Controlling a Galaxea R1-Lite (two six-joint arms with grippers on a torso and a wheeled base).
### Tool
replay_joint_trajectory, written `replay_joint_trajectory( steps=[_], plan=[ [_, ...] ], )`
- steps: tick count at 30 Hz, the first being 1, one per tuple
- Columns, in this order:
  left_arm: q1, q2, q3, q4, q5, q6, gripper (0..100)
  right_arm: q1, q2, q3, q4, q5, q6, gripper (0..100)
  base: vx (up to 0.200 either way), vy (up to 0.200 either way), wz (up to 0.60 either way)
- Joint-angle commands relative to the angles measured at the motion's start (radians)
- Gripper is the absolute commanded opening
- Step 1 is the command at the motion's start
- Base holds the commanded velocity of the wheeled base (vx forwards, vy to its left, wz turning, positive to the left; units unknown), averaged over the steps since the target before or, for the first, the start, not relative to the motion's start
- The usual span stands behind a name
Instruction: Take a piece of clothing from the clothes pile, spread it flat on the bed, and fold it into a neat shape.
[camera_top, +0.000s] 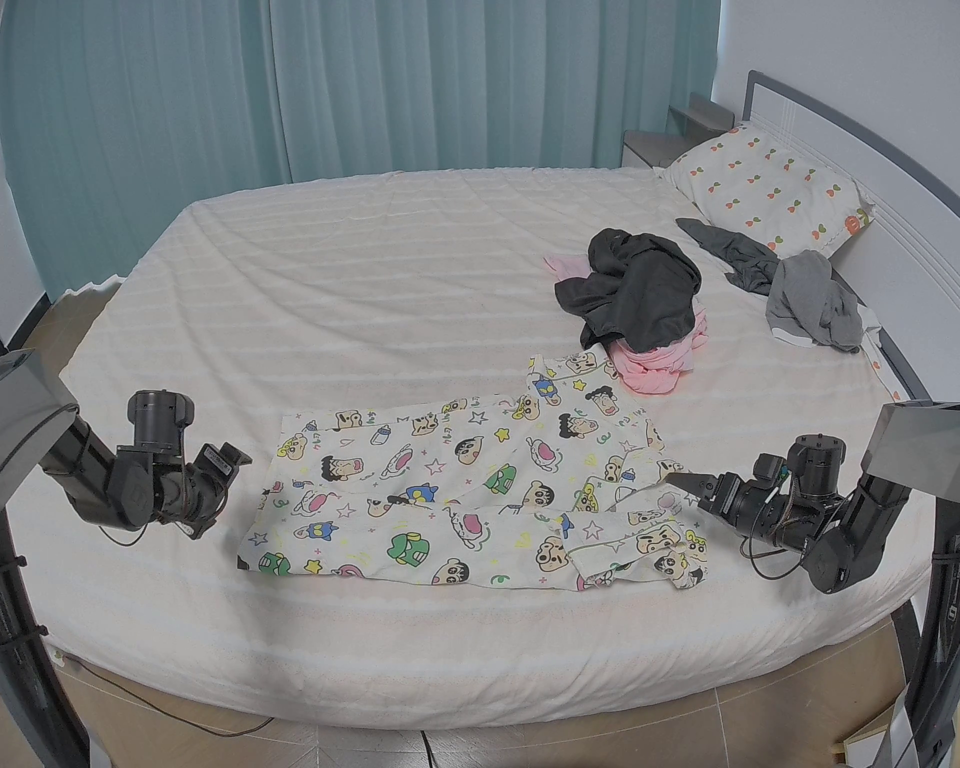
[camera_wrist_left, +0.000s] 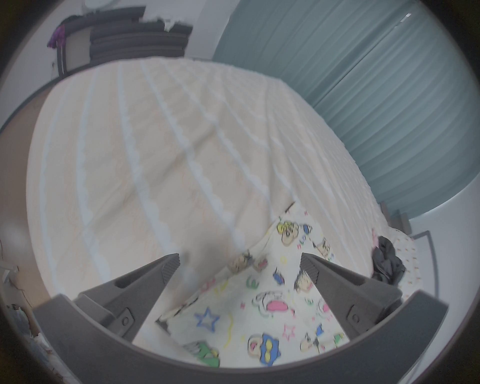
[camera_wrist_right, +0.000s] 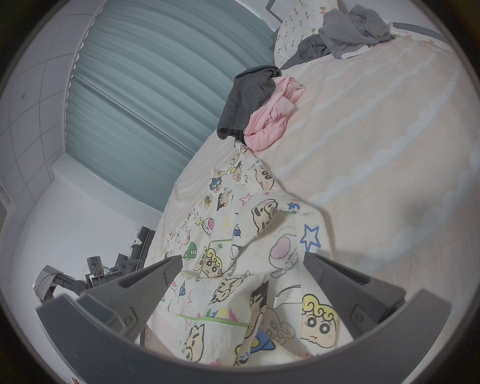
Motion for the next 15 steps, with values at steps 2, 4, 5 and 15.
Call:
replay_joint_trajectory(
  steps=[2,4,5,15],
  plan=[
    [0.135,-0.124,0.227,0.009,-0.295,0.000,100,-0.027,-0.093,0.057,0.005,-0.067,0.050,100,0.000,0.000,0.00],
    [0.160,-0.116,0.244,-0.003,-0.367,0.024,100,-0.056,-0.162,0.127,0.003,-0.090,0.058,100,0.000,0.000,0.00],
    [0.162,-0.116,0.244,-0.005,-0.370,0.029,100,-0.062,-0.176,0.141,0.003,-0.093,0.059,100,0.000,0.000,0.00],
    [0.059,-0.082,0.129,0.006,-0.368,0.340,100,-0.246,-0.372,0.339,-0.001,-0.077,0.071,100,0.000,0.000,0.00]
  ],
)
